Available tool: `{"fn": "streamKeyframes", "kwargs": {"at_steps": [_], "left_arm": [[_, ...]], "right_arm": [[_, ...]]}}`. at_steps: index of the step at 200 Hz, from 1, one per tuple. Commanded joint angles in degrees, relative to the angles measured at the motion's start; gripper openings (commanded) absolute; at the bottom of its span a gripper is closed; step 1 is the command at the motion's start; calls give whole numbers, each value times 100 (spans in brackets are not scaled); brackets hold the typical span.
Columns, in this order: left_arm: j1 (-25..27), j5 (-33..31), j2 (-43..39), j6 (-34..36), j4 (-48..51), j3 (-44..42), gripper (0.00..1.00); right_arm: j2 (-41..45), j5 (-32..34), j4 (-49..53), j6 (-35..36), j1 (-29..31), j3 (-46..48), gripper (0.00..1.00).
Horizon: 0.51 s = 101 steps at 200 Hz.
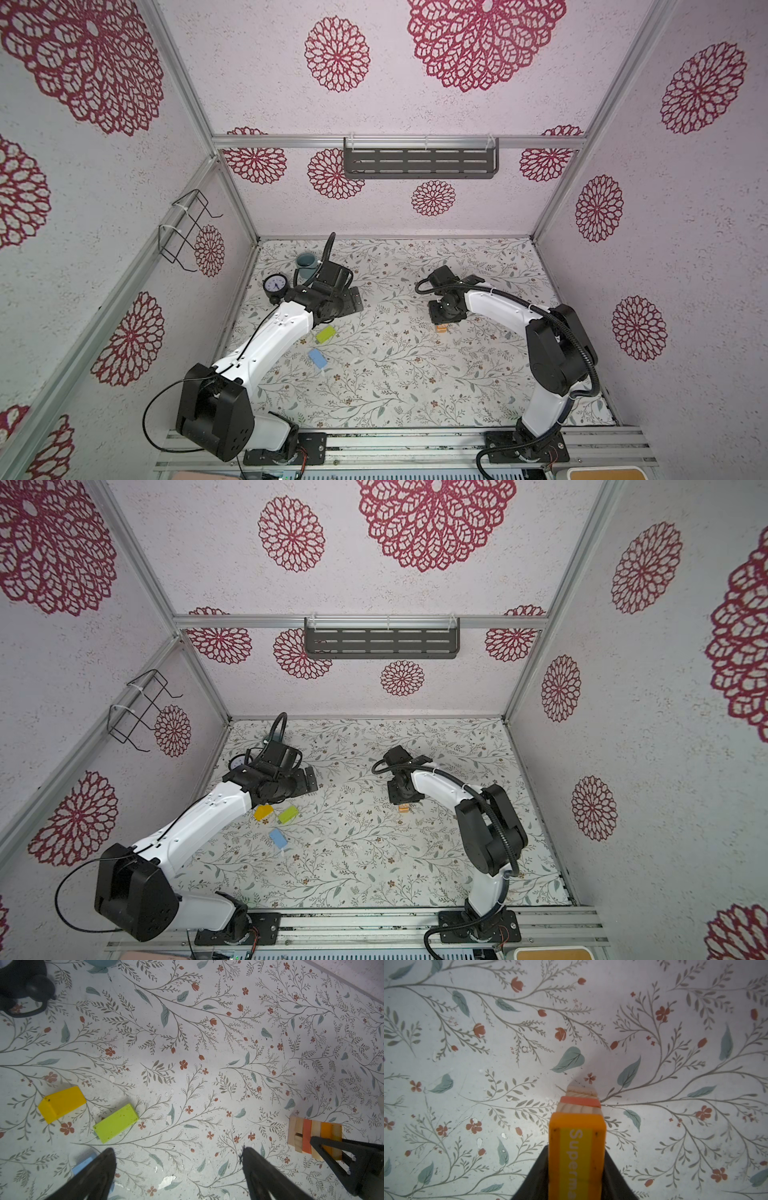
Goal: Build the wood block tower
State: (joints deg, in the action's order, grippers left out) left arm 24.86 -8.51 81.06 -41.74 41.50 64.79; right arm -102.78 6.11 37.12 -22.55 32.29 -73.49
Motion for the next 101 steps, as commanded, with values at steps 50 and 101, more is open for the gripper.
{"fn": "streamKeyframes", "kwargs": {"at_steps": [50,101], "left_arm": [[-74,40,-15,64,56,139,97],[-406,316,-163,-95,62,-63,98]], "right_arm": [[65,154,60,13,5,-69,55],[468,110,-118,131,-11,-19,62]]}}
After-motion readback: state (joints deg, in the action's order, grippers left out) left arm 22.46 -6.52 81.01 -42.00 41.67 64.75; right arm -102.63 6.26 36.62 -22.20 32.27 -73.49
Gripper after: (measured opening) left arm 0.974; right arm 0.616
